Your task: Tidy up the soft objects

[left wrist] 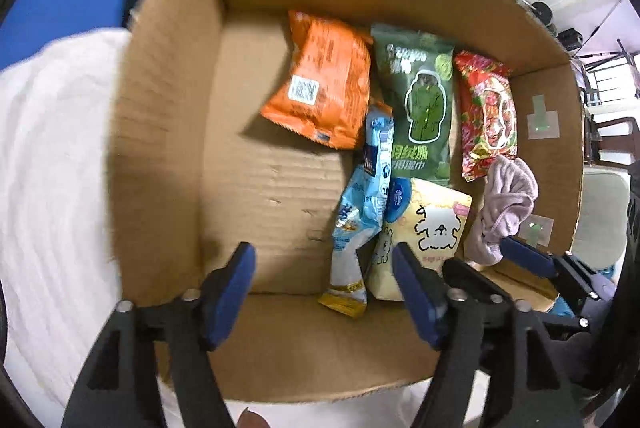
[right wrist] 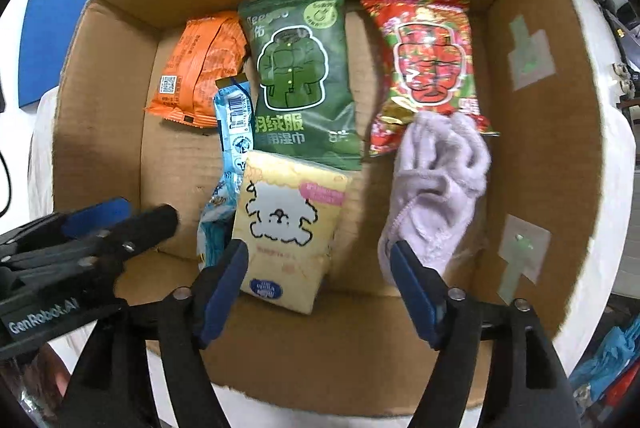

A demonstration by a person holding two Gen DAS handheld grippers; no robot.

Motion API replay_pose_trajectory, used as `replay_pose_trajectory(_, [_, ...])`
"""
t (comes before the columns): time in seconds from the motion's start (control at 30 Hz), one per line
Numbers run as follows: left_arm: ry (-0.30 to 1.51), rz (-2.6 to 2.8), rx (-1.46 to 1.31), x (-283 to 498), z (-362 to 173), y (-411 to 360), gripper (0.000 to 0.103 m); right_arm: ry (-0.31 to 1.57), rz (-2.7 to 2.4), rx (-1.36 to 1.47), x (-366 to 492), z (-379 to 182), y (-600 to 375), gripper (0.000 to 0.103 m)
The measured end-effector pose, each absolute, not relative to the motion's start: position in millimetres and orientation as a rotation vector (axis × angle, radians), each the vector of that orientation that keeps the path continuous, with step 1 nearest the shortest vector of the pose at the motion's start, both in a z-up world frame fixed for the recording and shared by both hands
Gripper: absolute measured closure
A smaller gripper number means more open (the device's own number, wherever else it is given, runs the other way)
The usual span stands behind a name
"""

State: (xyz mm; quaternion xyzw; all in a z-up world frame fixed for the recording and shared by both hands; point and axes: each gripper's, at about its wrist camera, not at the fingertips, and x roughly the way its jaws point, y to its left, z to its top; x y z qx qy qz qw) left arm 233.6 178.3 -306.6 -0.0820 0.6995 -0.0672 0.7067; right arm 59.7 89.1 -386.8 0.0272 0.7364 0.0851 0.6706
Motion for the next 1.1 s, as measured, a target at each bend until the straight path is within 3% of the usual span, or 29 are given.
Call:
replay_pose_trajectory(0.1, [1.485, -0.136, -0.135, 221.5, -288.6, 175.5, 0.018, 1.634, 0.173, 0.041, 50.7, -378.5, 80.1, 0.024])
replay_pose_trajectory(0.17, [1.443, -0.131, -0.116, 218.0, -278.0, 175.5, 0.009, 1.607, 0.155, 0.031, 42.5, -375.0, 76.0, 0.012])
replay_pose_trajectory(0.3, [1.384, -0.120, -0.111, 218.3, -261.3, 180.9, 0.007, 1.553, 0.123, 0.024, 17.9, -357.8, 76.4, 0.000])
replay_pose_trajectory(0.57, [1.267, -0.108, -0.075, 192.3, -214.9, 174.6, 0.006, 1.443, 0.072, 0.053, -5.2, -313.1, 51.0, 0.000])
replay_pose_trajectory(0.77, [1.092, -0.085, 0.018, 118.6, -130.6, 162.6, 0.006, 1.313, 0.075, 0.076, -52.7, -227.0, 26.6, 0.000])
replay_pose_trajectory(1.1, [0.965, -0.048, -0.012, 4.2, -28.5, 165.9, 0.006, 1.095, 0.096, 0.058, -179.0, -73.0, -0.9, 0.000])
